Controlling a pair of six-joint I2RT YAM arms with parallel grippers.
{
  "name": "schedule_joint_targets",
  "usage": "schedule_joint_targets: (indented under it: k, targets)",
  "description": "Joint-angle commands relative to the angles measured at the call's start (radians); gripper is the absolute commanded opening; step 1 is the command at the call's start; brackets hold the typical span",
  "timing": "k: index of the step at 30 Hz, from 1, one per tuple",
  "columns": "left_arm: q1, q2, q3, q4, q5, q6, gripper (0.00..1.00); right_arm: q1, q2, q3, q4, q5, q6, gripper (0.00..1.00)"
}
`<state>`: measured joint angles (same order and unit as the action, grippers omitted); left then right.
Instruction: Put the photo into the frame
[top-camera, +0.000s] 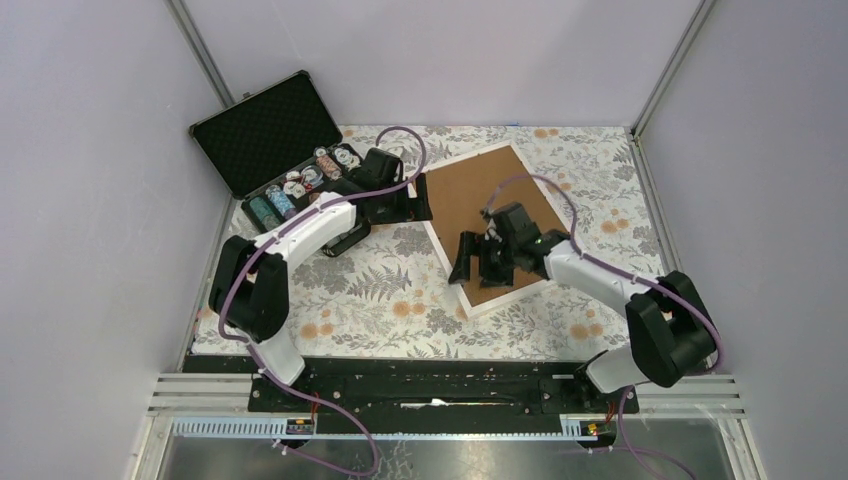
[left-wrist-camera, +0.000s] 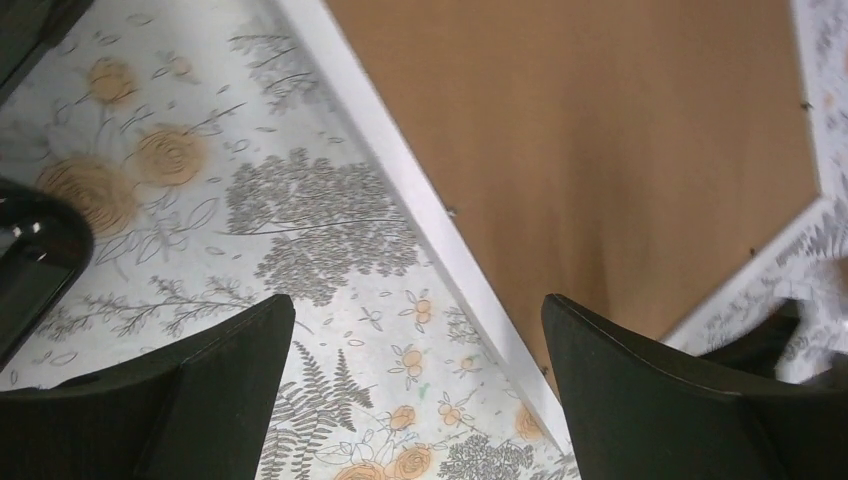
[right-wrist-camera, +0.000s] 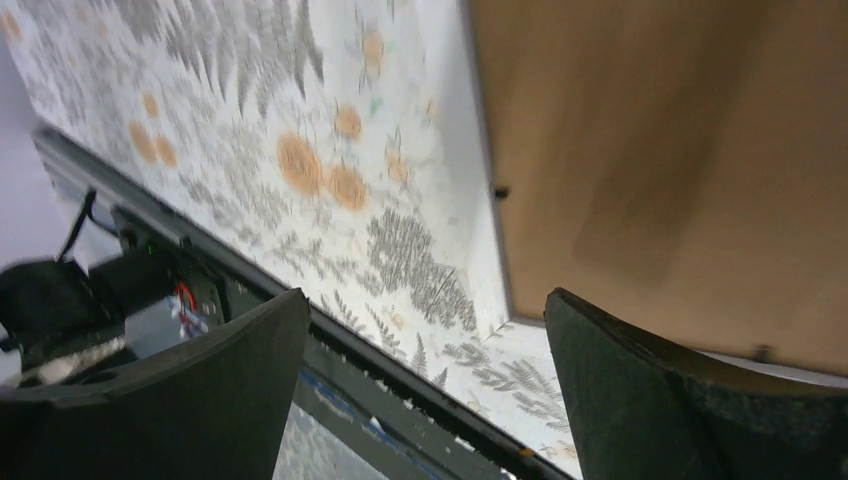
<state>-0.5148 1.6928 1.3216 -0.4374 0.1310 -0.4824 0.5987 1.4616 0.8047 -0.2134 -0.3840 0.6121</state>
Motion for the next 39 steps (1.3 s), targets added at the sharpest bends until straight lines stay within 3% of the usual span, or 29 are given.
schedule_joint_targets:
  k: [1,6,10,14,19,23,26,31,34,36,39]
  targets:
    - [0.032,0.031,0.004,-0.004,-0.052,-0.116,0.99,-0.148,-0.069,0.187,-0.210,0.174,-0.152,0.95]
    - [0.033,0.097,-0.025,0.022,0.015,-0.171,0.99,-0.525,0.005,0.280,-0.286,0.182,-0.195,0.94]
    - [0.024,0.144,-0.048,0.068,0.142,-0.214,0.98,-0.686,0.118,0.343,-0.267,0.209,-0.234,0.94]
    - [0.012,0.193,-0.042,0.068,0.169,-0.226,0.98,-0.800,0.238,0.374,-0.245,0.164,-0.239,0.94]
    - [-0.004,0.245,-0.014,0.055,0.245,-0.224,0.98,-0.815,0.298,0.324,-0.182,0.065,-0.243,1.00]
    - [-0.013,0.257,0.013,0.028,0.204,-0.184,0.99,-0.814,0.213,0.191,-0.096,0.036,-0.237,0.99]
    - [-0.013,0.268,0.034,0.010,0.208,-0.158,0.99,-0.804,0.155,0.067,-0.042,-0.094,-0.199,0.96]
    - [-0.013,0.282,0.055,0.004,0.249,-0.098,0.99,-0.702,-0.031,-0.140,0.012,-0.181,-0.103,0.95]
    - [-0.010,0.291,0.072,-0.013,0.234,-0.091,0.99,-0.672,-0.062,-0.177,0.009,-0.194,-0.085,0.94]
    - [-0.007,0.291,0.079,-0.017,0.229,-0.092,0.99,-0.677,-0.036,-0.117,-0.081,-0.136,-0.153,0.91]
    - [-0.004,0.287,0.075,-0.026,0.193,-0.082,0.99,-0.678,-0.012,0.023,-0.241,0.117,-0.239,0.87]
